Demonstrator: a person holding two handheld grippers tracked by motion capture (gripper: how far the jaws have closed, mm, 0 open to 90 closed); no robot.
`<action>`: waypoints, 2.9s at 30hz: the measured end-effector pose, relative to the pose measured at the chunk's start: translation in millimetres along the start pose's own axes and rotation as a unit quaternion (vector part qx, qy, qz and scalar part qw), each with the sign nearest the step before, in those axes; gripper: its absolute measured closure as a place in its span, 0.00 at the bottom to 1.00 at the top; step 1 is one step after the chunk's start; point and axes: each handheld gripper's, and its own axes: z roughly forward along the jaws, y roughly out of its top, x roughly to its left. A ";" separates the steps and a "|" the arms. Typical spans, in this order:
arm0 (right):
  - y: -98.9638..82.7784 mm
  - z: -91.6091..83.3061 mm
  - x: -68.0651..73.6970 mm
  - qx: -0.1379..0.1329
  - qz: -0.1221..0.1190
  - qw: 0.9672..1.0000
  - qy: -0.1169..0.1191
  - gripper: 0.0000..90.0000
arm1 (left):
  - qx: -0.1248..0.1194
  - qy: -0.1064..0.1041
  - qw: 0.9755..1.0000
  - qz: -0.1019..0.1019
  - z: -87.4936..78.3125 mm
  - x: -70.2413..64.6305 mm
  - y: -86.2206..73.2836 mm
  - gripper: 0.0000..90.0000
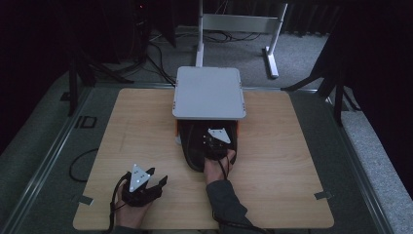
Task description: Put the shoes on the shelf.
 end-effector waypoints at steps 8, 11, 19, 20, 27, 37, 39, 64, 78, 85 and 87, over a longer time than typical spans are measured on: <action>7.4 7.8 -0.2 -0.004 -0.001 1.000 -0.003 0.85 | -0.002 0.001 1.000 -0.003 -0.6 0.8 -0.2 0.50; 11.7 11.1 -0.5 -0.006 -0.002 1.000 -0.005 0.85 | -0.001 0.000 1.000 -0.002 -0.3 0.7 -0.1 0.50; 14.0 18.3 0.6 -0.005 -0.001 1.000 -0.008 0.84 | -0.002 0.000 1.000 -0.005 -1.5 2.1 -0.1 0.49; 13.8 19.1 0.7 -0.006 -0.001 1.000 -0.008 0.84 | -0.002 0.000 1.000 -0.005 -1.6 2.0 -0.2 0.49; 15.1 16.6 0.8 -0.014 -0.001 1.000 -0.009 0.84 | -0.003 0.001 1.000 -0.004 -1.3 1.8 -0.2 0.49; 23.6 16.4 2.1 -0.026 -0.006 1.000 -0.012 0.84 | -0.003 0.002 1.000 -0.006 -1.9 2.6 -0.2 0.49; 24.1 16.9 2.0 -0.027 -0.006 1.000 -0.012 0.84 | -0.003 0.002 1.000 -0.006 -2.0 2.8 -0.3 0.50; 15.3 27.6 1.9 -0.017 -0.015 0.999 -0.023 0.84 | -0.005 0.003 1.000 -0.008 -3.6 4.0 -0.7 0.49; 10.4 38.0 1.3 0.000 -0.014 0.999 -0.029 0.84 | -0.006 0.004 1.000 -0.010 -4.4 4.9 -1.1 0.49; 11.6 39.4 2.0 -0.001 -0.013 0.999 -0.031 0.84 | -0.007 0.004 1.000 -0.011 -4.7 5.3 -1.3 0.50; 11.5 39.1 2.3 -0.002 -0.011 0.999 -0.031 0.84 | -0.006 0.004 1.000 -0.011 -4.7 5.3 -1.3 0.50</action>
